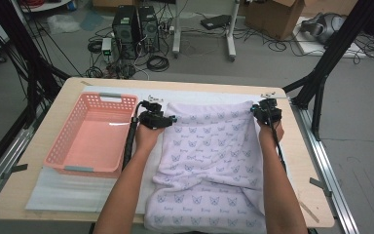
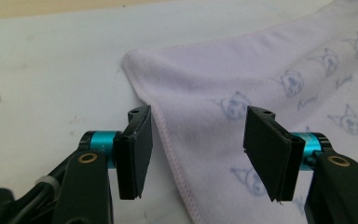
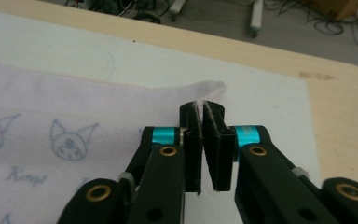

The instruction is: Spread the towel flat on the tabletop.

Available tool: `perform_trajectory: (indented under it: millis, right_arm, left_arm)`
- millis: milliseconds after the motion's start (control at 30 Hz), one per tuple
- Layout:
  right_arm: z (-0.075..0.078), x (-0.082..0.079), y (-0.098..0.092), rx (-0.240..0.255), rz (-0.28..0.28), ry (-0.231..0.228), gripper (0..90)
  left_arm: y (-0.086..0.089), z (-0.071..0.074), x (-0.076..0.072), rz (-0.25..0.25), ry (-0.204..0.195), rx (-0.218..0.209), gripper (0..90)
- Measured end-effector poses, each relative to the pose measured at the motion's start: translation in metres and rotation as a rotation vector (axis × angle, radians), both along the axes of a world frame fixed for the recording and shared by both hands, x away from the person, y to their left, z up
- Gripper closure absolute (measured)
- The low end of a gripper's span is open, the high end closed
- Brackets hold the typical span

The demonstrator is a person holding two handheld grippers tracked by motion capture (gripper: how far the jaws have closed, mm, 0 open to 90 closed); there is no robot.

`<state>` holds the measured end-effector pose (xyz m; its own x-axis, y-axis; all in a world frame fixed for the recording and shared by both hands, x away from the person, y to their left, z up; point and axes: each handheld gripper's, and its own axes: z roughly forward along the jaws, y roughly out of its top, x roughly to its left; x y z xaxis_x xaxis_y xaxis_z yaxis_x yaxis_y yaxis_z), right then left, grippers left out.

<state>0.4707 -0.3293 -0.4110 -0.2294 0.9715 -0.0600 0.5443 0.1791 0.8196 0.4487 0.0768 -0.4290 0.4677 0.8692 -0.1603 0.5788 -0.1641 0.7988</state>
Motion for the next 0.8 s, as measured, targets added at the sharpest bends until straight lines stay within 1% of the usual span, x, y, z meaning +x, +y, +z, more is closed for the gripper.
perform_trajectory:
  millis: [33,67,100,133,167,200,233,267,333,367,433,467,500,533,567,600,633,667,700,733,767,800]
  right_arm:
    - [0.002,-0.001,0.000,-0.002,0.001,0.001,72.9]
    - [0.003,-0.003,-0.001,0.018,0.007,0.007,69.2]
    - [0.005,-0.006,-0.002,0.037,0.019,0.014,68.7]
    - [0.007,-0.010,-0.003,0.043,0.030,0.006,68.4]
    - [0.009,-0.015,-0.005,0.053,0.044,-0.002,68.6]
    - [0.010,-0.020,-0.006,0.068,0.066,0.000,69.5]
    - [0.012,-0.026,-0.007,0.069,0.089,-0.003,69.7]
    - [0.013,-0.031,-0.009,0.068,0.107,-0.009,69.7]
    - [0.017,-0.041,-0.012,0.088,0.149,-0.012,68.7]
    - [0.018,-0.046,-0.013,0.089,0.165,-0.015,68.0]
    - [0.020,-0.055,-0.016,0.117,0.213,-0.016,64.3]
    - [0.021,-0.060,-0.017,0.138,0.243,-0.014,62.5]
    - [0.021,-0.065,-0.018,0.151,0.267,-0.020,61.4]
    - [0.020,-0.071,-0.019,0.145,0.277,-0.028,60.2]
    - [0.018,-0.076,-0.020,0.139,0.285,-0.029,59.1]
    - [0.016,-0.079,-0.021,0.129,0.283,-0.007,55.6]
    - [0.014,-0.081,-0.021,0.118,0.277,0.031,53.6]
    - [0.010,-0.085,-0.022,0.101,0.277,0.034,55.1]
    - [0.006,-0.089,-0.023,0.079,0.273,0.035,55.3]
    - [0.002,-0.090,-0.024,0.079,0.268,0.051,55.3]
    - [-0.003,-0.091,-0.024,0.081,0.266,0.069,55.0]
    - [-0.009,-0.092,-0.024,0.073,0.261,0.091,55.0]
  left_arm:
    - [0.002,-0.003,-0.001,0.000,0.011,0.000,42.5]
    - [0.002,-0.005,-0.001,-0.002,0.036,0.004,42.1]
    - [0.002,-0.007,-0.001,-0.009,0.052,0.006,40.9]
    - [0.001,-0.007,-0.003,-0.015,0.054,0.017,40.5]
    - [-0.001,-0.007,-0.004,-0.020,0.044,0.032,40.5]
    - [-0.003,-0.008,-0.006,-0.020,0.026,0.026,40.5]
    - [-0.004,-0.008,-0.009,-0.018,0.015,0.021,40.9]
    - [-0.005,-0.009,-0.010,-0.016,0.016,0.015,41.5]
    - [-0.006,-0.012,-0.012,-0.016,0.022,0.007,41.5]
    - [-0.006,-0.014,-0.014,-0.020,0.022,0.005,41.5]
    - [-0.007,-0.016,-0.015,-0.037,0.053,0.019,41.0]
    - [-0.007,-0.016,-0.017,-0.046,0.054,0.034,40.4]
    - [-0.008,-0.015,-0.019,-0.037,0.034,0.036,40.3]
    - [-0.008,-0.015,-0.022,-0.026,0.012,0.025,40.3]
    - [-0.008,-0.016,-0.024,-0.015,0.015,0.030,40.8]
    - [-0.008,-0.017,-0.025,-0.016,0.029,0.043,41.0]
    - [-0.008,-0.019,-0.026,-0.014,0.026,0.042,40.9]
    - [-0.007,-0.020,-0.028,-0.013,0.015,0.048,41.2]
    - [-0.007,-0.020,-0.029,-0.013,0.013,0.053,42.1]
    - [-0.008,-0.021,-0.030,-0.014,0.003,0.065,42.3]
    - [-0.010,-0.021,-0.033,-0.015,-0.021,0.108,44.6]
    - [-0.011,-0.021,-0.034,-0.026,-0.036,0.124,52.1]
